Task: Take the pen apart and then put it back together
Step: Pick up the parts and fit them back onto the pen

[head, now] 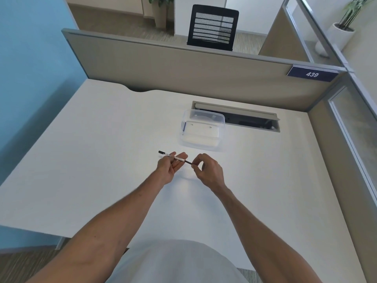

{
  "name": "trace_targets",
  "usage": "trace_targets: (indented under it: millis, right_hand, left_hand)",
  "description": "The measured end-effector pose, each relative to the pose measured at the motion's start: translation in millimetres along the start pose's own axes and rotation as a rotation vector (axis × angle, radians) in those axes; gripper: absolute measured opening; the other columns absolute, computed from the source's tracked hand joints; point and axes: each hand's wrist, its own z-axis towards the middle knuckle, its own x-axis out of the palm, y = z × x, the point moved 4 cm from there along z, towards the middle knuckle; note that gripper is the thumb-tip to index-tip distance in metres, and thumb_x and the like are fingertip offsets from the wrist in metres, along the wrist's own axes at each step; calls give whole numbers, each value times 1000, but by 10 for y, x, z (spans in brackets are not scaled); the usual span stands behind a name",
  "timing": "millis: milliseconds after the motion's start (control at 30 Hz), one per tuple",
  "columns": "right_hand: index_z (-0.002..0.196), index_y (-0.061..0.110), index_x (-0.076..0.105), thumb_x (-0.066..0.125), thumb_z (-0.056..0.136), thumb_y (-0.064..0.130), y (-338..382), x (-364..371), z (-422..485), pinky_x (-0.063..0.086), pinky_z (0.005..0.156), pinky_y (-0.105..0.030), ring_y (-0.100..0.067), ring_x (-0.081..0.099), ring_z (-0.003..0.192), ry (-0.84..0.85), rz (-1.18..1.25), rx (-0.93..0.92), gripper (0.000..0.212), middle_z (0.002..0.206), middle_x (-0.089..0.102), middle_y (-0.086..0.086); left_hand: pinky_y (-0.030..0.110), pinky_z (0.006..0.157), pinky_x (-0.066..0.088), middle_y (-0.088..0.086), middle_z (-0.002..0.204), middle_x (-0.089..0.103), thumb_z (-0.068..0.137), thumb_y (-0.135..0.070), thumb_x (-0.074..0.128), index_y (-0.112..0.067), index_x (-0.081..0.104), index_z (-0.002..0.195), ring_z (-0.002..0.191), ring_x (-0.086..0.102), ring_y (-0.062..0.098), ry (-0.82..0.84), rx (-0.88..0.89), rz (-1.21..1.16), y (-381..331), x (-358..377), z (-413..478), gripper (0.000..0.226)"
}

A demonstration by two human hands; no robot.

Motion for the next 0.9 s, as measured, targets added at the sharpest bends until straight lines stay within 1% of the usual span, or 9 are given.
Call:
trace_targets:
  millis: [133,200,333,400,500,633,700,833,900]
  right_hand:
    - [92,31,64,71,92,29,3,-3,20,44,60,-28,-10,58,69,4,-60,-27,7,95,69,16]
    - [92,31,65,71,93,28,1,-9,29,43,59,-27,-10,56,68,-9,-84,-37,7,94,68,15]
    - [92,30,64,71,93,26,-12,-1,33,43,57,-28,-11,53,66,-24,-132,-56,8,92,66,13]
    - [92,30,64,71,93,25,-21,10,34,41,56,-28,-11,52,66,-21,-148,-64,9,92,65,13]
    - [93,31,63,73,93,24,-18,29,39,36,56,-27,-11,51,66,-16,-140,-50,12,94,65,13]
    - [97,31,64,77,92,23,-14,35,42,35,56,-23,-9,53,67,14,-114,-21,16,98,66,15]
    - [99,31,64,78,92,22,-19,51,35,35,57,-24,-9,53,69,21,-115,-17,19,99,66,16]
    - [106,31,64,79,91,21,-37,73,40,35,57,-21,-8,53,71,5,-98,-2,24,103,68,18]
    - [108,31,64,79,91,20,-49,68,48,36,57,-24,-8,53,72,-1,-92,5,25,104,69,18]
  left_hand:
    - [35,66,70,21,117,78,117,-9,35,-8,50,140,80,85,30,-4,2,14,-1,18,-13,27]
    - [35,67,70,20,114,79,118,-9,36,-9,50,136,81,85,30,-4,7,29,-6,34,-13,23]
    - [37,72,70,23,124,78,117,-9,40,-10,52,125,92,82,35,1,20,89,-45,54,1,15]
    - [37,71,70,24,129,76,116,-9,42,-11,53,118,95,81,37,-5,20,105,-46,52,5,12]
    - [36,68,70,25,129,77,116,-9,45,-11,53,115,92,81,36,-23,27,108,-29,25,40,8]
    - [37,75,70,27,127,77,113,-6,52,-10,54,108,90,81,35,-33,43,118,5,-9,90,6]
    - [37,78,70,28,127,77,111,-5,55,-9,55,105,96,80,38,-32,46,131,11,-6,90,7]
    - [37,82,69,27,125,78,110,-5,57,-6,60,103,117,76,45,-26,42,165,-11,11,74,7]
    - [37,82,70,28,125,78,109,-4,58,-4,61,105,118,76,44,-10,37,174,-19,21,65,5]
